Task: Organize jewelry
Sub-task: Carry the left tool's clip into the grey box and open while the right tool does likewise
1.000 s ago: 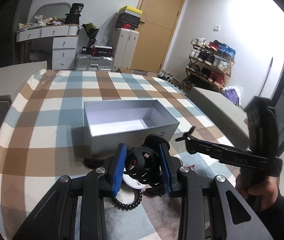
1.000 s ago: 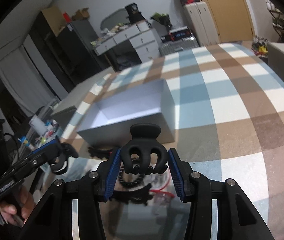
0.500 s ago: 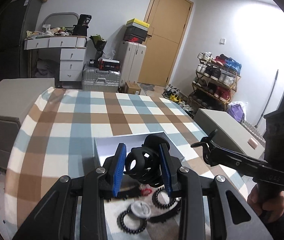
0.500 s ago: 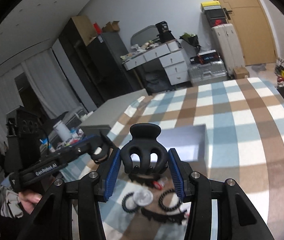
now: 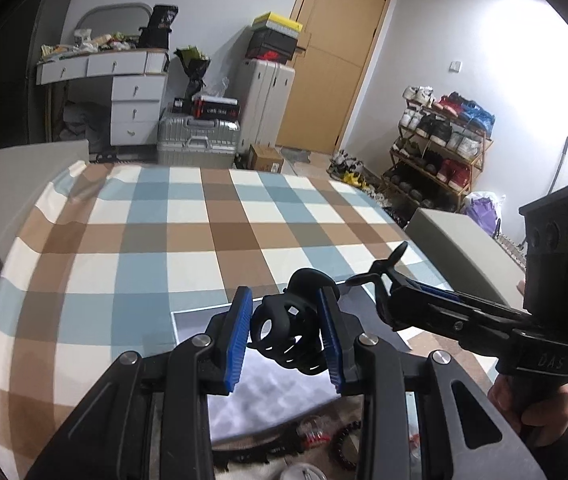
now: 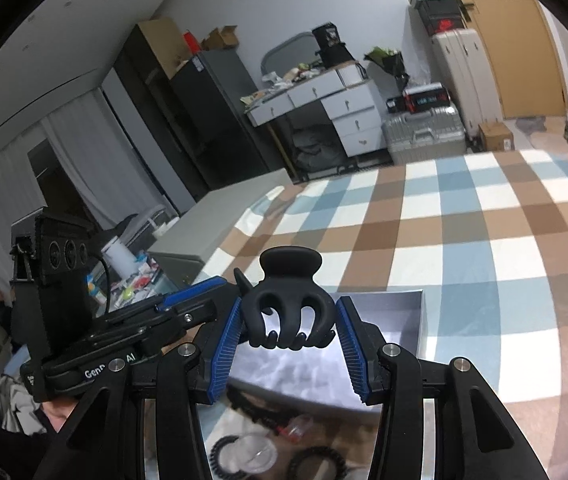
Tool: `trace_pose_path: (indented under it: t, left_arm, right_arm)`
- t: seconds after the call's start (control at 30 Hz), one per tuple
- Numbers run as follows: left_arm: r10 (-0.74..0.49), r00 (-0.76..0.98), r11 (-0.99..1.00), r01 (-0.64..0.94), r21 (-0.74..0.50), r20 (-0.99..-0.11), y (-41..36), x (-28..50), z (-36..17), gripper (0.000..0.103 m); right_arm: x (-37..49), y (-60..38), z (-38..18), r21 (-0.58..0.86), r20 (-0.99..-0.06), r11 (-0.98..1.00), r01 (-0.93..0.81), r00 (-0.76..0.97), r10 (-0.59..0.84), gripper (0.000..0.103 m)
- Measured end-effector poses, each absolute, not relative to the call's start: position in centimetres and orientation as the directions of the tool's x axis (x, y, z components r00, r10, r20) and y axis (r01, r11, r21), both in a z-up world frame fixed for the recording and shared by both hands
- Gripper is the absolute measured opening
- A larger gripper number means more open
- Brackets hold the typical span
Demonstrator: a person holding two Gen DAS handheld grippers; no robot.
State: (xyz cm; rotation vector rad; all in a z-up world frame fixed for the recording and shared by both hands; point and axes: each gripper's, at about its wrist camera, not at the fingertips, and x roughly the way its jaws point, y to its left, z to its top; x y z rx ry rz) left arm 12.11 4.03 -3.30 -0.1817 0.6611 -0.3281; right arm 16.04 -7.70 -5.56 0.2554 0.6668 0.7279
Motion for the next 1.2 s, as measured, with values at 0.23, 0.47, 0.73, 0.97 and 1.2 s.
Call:
trace_pose_path:
  t: [0.23,0.47,0.73,0.97,1.2]
  left_arm:
    - [-0.365,0.696,0.930,0.244,-0.274,-0.619,3.4,13.3,-4.7,0.028]
    - [-0.370,0.669,0.928,0.232,-0.292,-0.644,3.4,14.2,-5.5,0.028]
    - [-0.381,0.647,0.922,0.214,-0.323,-0.660,3.9,15.1,-6.2,0.028]
    - [-0.376,0.648,0.920,0.176,-0.350,-0.662,4.3,15.0,-5.9,0.038]
    - [-0.310,0.708,0.942,0.140,-0.303,-0.634,4.7,13.2,-4.3,0.066]
  right_arm:
    - [17.6,-7.5,-7.7,0.431,-0.536,0.741,-0.515,0.514,0.669,0.047]
    - [18.4,-7.3,-8.6,0.435,-0.581,0.754,-0.492,0.486,0.652,0.047]
    - [19.0,-6.2,-9.0,0.386,-0.622,0.778,-0.496,0.482,0.617,0.048]
    - [19.2,-6.3,-9.1,0.416,-0.615,0.766,-0.491,0.468,0.634,0.051]
    - [17.2,-7.5,-7.4,0.392,-0.559,0.773,-0.498,0.538,0.631,0.085]
